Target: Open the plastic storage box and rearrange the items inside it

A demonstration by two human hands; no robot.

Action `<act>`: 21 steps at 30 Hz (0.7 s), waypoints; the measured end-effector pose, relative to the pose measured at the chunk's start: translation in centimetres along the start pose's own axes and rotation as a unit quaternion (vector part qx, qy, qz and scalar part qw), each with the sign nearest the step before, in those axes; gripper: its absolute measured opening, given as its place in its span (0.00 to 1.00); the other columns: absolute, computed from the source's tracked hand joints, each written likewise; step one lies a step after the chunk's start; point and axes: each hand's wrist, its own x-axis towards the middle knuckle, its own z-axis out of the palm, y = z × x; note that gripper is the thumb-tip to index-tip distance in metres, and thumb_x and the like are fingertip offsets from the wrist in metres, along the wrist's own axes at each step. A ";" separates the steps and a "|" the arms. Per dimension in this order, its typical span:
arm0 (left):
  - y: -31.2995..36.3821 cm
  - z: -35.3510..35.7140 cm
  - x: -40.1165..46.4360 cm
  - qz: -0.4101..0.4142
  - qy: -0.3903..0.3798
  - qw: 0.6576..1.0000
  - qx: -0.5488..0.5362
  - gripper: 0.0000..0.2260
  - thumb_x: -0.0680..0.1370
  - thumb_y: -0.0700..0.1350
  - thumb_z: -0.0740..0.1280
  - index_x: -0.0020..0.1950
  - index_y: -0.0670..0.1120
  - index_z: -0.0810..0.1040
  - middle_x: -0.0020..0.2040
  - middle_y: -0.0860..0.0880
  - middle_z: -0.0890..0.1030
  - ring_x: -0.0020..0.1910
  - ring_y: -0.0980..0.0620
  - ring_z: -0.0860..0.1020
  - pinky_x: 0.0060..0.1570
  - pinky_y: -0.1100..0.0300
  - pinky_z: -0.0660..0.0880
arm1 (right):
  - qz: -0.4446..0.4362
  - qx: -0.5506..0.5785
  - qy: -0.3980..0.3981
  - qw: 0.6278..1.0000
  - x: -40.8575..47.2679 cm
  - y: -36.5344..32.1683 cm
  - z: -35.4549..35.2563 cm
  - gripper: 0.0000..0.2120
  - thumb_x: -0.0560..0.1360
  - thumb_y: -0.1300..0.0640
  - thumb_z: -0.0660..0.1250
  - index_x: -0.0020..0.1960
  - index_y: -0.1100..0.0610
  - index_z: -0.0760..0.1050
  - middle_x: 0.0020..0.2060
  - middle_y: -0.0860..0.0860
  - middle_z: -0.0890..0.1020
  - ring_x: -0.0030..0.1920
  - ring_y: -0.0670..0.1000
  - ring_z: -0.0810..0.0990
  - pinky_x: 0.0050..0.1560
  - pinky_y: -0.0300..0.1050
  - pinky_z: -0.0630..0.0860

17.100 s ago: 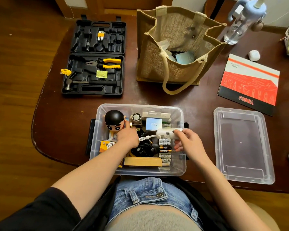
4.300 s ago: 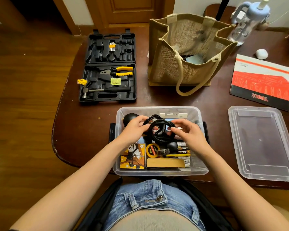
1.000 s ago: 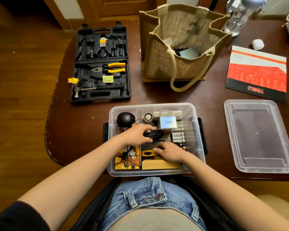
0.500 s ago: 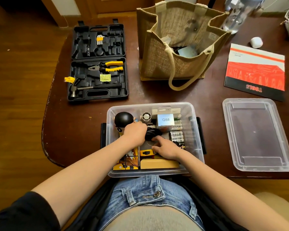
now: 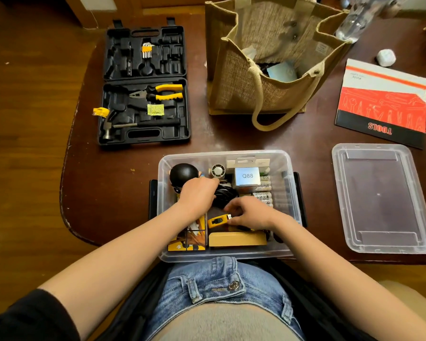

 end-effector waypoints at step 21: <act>-0.4 0.8 -0.8 -0.013 0.013 0.997 -0.075 0.18 0.75 0.49 0.69 0.62 0.47 0.71 0.59 0.46 0.76 0.54 0.43 0.78 0.46 0.51 0.74 | -0.019 -0.341 0.055 0.938 1.5 -3.3 1.7 0.10 0.75 0.58 0.62 0.53 0.55 0.78 0.50 0.55 0.82 0.49 0.57 0.80 0.40 0.44 0.69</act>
